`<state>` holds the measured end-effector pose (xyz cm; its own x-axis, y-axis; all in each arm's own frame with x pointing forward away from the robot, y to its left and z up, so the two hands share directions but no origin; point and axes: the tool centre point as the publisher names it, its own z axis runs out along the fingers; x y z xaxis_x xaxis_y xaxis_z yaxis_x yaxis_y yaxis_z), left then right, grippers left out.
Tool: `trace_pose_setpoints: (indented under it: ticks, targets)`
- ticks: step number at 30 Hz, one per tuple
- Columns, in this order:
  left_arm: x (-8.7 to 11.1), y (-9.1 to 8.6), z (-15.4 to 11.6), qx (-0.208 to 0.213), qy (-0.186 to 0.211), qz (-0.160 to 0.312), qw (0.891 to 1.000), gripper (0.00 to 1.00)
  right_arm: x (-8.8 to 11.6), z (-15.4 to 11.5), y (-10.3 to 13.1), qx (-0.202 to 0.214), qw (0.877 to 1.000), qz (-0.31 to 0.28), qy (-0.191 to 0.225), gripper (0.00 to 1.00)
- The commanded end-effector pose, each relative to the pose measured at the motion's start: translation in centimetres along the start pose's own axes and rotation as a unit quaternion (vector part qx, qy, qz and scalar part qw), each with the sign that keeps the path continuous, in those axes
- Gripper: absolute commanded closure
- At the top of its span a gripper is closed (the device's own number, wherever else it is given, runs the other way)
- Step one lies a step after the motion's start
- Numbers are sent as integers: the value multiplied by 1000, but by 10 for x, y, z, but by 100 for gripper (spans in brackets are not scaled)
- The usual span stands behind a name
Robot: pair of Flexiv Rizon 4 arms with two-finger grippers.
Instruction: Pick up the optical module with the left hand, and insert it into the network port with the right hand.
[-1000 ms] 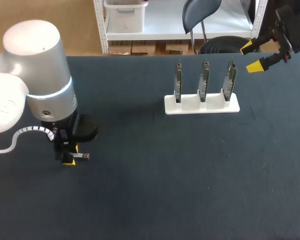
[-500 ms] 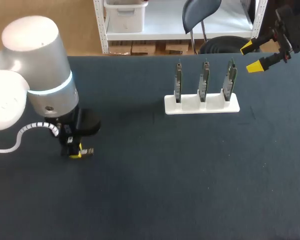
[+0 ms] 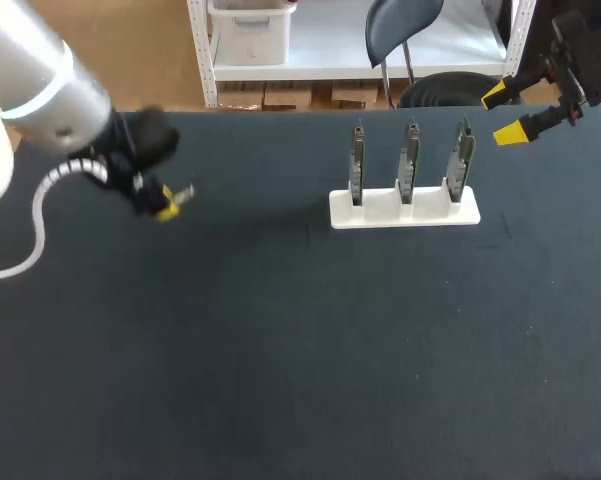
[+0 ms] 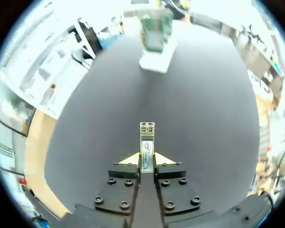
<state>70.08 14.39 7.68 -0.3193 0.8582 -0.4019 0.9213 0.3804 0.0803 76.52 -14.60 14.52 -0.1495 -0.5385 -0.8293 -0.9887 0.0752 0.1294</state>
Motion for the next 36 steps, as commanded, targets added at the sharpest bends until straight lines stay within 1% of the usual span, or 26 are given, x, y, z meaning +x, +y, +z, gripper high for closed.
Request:
trace_pose_setpoints:
  ticks: [1, 2, 4, 7, 10, 13, 17, 20, 23, 27, 31, 33, 35, 36]
  targets:
    - [-39, 35, -9, -23, -166, -37, 985, 100, 0, 0, 2, 2, 1000, 0, 0, 0]
    - [-52, 41, -12, -24, -188, -34, 981, 100, 0, 0, 2, 2, 1000, 0, 0, 0]
    - [-79, 53, -19, -39, -217, -18, 975, 100, 0, 0, 2, 2, 1000, 0, 0, 0]
    - [-117, 68, -28, -44, -272, -14, 961, 100, 0, 0, 2, 2, 1000, 0, 0, 0]
    - [-156, 73, -37, -42, -315, 9, 948, 100, 0, 0, 2, 2, 1000, 0, 0, 0]
    - [-192, 72, -44, -29, -355, 34, 934, 100, 0, 0, 2, 2, 1000, 0, 0, 0]
    - [-234, 61, -48, -10, -389, 67, 919, 100, 0, 0, 2, 2, 1000, 0, 0, 0]
    - [-260, 51, -46, 16, -410, 83, 908, 100, 0, 0, 2, 2, 1000, 0, 0, 0]
    - [-283, 38, -41, 37, -422, 102, 900, 100, 0, 0, 2, 2, 1000, 0, 0, 0]
    - [-310, 21, -38, 69, -444, 114, 886, 100, 0, 0, 2, 2, 1000, 0, 0, 0]
    - [-336, 3, -36, 89, -460, 134, 873, 100, 0, 0, 2, 2, 1000, 0, 0, 0]
    - [-346, -4, -35, 95, -465, 136, 869, 100, 0, 0, 2, 2, 1000, 0, 0, 0]
    - [-355, -10, -34, 114, -480, 132, 860, 100, 0, 0, 2, 2, 1000, 0, 0, 0]
    - [-360, -13, -33, 121, -485, 131, 856, 100, 0, 0, 2, 2, 1000, 0, 0, 0]
